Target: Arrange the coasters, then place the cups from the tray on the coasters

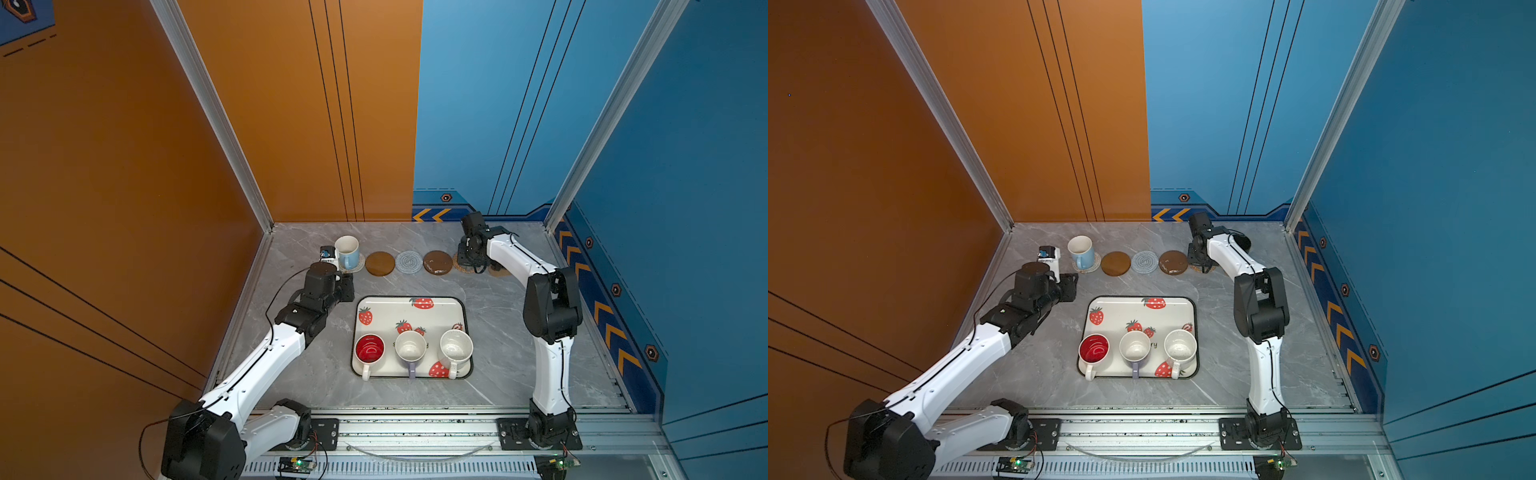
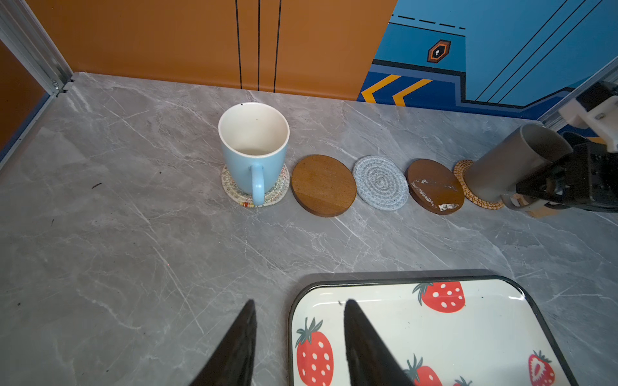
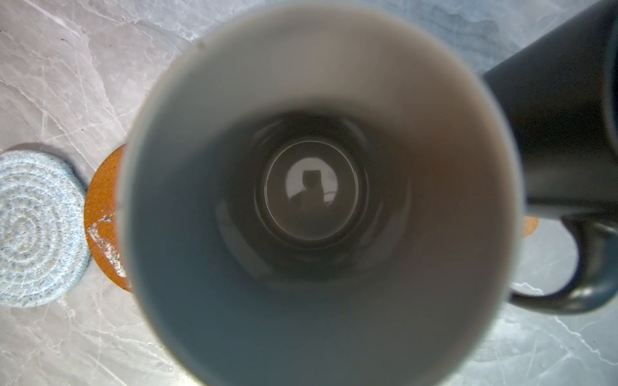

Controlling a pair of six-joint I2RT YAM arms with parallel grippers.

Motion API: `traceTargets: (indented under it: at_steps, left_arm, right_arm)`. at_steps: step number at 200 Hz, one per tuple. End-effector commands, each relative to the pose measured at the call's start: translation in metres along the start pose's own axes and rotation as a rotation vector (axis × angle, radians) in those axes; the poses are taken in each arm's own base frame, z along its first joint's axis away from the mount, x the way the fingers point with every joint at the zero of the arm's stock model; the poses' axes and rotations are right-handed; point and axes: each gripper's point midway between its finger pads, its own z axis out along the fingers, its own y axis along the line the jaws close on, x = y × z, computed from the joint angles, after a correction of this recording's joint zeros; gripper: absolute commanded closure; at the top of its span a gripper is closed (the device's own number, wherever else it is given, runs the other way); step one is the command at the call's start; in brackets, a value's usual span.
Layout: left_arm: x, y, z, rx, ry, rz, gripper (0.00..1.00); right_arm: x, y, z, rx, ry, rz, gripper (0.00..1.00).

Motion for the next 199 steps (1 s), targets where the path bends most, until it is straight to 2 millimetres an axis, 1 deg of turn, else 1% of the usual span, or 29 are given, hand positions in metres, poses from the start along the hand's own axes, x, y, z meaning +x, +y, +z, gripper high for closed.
traceTargets:
  at_steps: [1,71,93,102,144,168,181,195,196,199]
  left_arm:
    - [-0.011,-0.002,-0.003,0.014,-0.021,-0.007,0.56]
    - [-0.012,-0.002,-0.004,0.017,-0.023,-0.007,0.56]
    - [-0.012,-0.002,-0.004,0.015,-0.024,-0.007,0.56]
    - [-0.011,-0.002,-0.004,0.016,-0.021,-0.007,0.56]
    - [-0.011,-0.002,-0.005,0.017,-0.022,-0.007,0.56]
    - [-0.013,-0.002,-0.006,0.015,-0.027,-0.006,0.56]
    - [-0.013,-0.002,-0.007,0.016,-0.027,-0.005,0.56]
    - [-0.014,-0.002,-0.008,0.016,-0.031,-0.005,0.56]
    - [-0.013,-0.002,-0.008,0.016,-0.03,-0.005,0.56]
    - [-0.013,-0.002,-0.008,0.015,-0.03,-0.005,0.56]
  right_arm:
    - [-0.031,0.003,-0.013,-0.029,-0.098,0.04,1.0]
    - [-0.03,0.0,-0.014,-0.03,-0.095,0.043,1.0]
    - [-0.029,0.0,-0.015,-0.033,-0.092,0.047,0.9]
    - [-0.029,0.0,-0.015,-0.036,-0.092,0.047,0.85]
    - [-0.027,0.001,-0.014,-0.045,-0.082,0.047,0.67]
    - [-0.026,0.0,-0.014,-0.043,-0.081,0.049,0.56]
    - [-0.026,-0.001,-0.017,-0.043,-0.083,0.051,0.5]
    - [-0.029,-0.001,-0.024,-0.05,-0.097,0.055,0.45]
    - [-0.029,-0.001,-0.024,-0.05,-0.097,0.055,0.44]
    - [-0.02,-0.003,-0.018,-0.042,-0.074,0.052,0.44]
